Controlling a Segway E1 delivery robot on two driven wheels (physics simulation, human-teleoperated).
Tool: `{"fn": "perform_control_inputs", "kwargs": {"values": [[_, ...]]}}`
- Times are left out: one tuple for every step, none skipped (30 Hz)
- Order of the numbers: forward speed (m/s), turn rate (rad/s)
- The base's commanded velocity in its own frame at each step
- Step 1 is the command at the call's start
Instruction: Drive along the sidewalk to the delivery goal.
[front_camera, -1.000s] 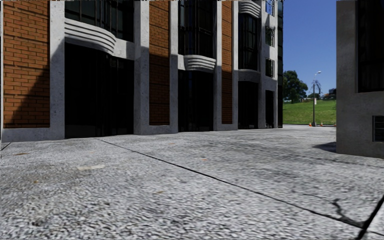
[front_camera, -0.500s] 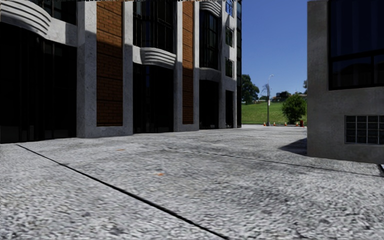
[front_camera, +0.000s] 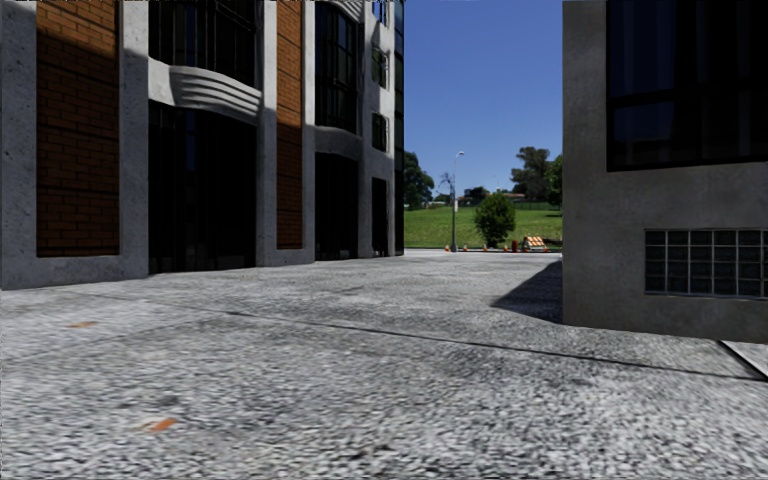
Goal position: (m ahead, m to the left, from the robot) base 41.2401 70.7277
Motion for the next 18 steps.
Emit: {"fn": "perform_control_inputs", "kwargs": {"values": [[2.00, -0.52], [2.00, -0.52], [2.00, -0.52], [2.00, -0.52], [2.00, -0.52], [2.00, -0.13], [2.00, 0.00], [2.00, 0.00], [2.00, 0.00], [2.00, 0.00], [2.00, 0.00], [2.00, 0.00], [2.00, 0.00], [2.00, 0.00], [2.00, 0.00], [2.00, 0.00], [2.00, 0.00], [2.00, 0.00]]}}
